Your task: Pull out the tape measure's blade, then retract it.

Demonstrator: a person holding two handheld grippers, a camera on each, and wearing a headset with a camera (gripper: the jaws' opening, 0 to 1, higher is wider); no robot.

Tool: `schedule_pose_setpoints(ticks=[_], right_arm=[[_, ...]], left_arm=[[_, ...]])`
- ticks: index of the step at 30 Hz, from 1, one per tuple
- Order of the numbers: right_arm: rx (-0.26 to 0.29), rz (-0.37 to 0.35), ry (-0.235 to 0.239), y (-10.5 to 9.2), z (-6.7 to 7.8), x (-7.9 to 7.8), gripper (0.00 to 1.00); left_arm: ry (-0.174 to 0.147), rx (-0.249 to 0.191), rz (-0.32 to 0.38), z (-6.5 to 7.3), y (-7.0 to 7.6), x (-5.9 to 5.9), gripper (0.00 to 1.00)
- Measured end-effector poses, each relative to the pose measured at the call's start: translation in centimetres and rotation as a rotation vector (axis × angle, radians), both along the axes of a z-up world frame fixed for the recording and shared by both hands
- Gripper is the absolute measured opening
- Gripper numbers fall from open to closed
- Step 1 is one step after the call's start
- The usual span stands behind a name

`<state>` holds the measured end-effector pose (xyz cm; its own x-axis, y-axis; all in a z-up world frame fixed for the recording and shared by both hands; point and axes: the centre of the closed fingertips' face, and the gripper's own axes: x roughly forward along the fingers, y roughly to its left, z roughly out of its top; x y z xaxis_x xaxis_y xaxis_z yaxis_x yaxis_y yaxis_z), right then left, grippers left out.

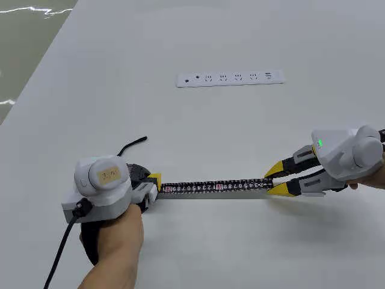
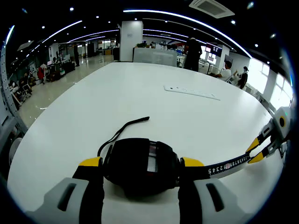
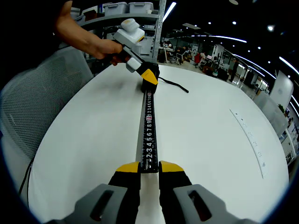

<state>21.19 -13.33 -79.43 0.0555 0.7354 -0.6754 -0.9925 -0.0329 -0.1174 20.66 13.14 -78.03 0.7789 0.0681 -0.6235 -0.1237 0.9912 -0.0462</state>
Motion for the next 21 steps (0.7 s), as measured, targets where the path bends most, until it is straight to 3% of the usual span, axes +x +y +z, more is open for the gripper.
schedule_pose_setpoints(ticks=[7, 14, 17, 21], right_arm=[[0.003, 0.002, 0.0, 0.39, 0.27, -0.2, 0.14], [0.004, 0.003, 0.0, 0.56, 0.29, -0.06, 0.14], [0.006, 0.004, -0.001, 0.67, 0.29, -0.04, 0.14], [0.008, 0.004, 0.001, 0.88, 0.43, -0.22, 0.14]], left_arm=[[0.001, 0.001, 0.002, 0.32, -0.37, -0.35, 0.6], [0.001, -0.001, -0.003, 0.07, -0.33, 0.4, 0.6], [0.0, 0.001, -0.002, 0.29, -0.48, -0.29, 0.6], [0.002, 0.005, -0.003, 0.21, -0.46, -0.34, 0.6]])
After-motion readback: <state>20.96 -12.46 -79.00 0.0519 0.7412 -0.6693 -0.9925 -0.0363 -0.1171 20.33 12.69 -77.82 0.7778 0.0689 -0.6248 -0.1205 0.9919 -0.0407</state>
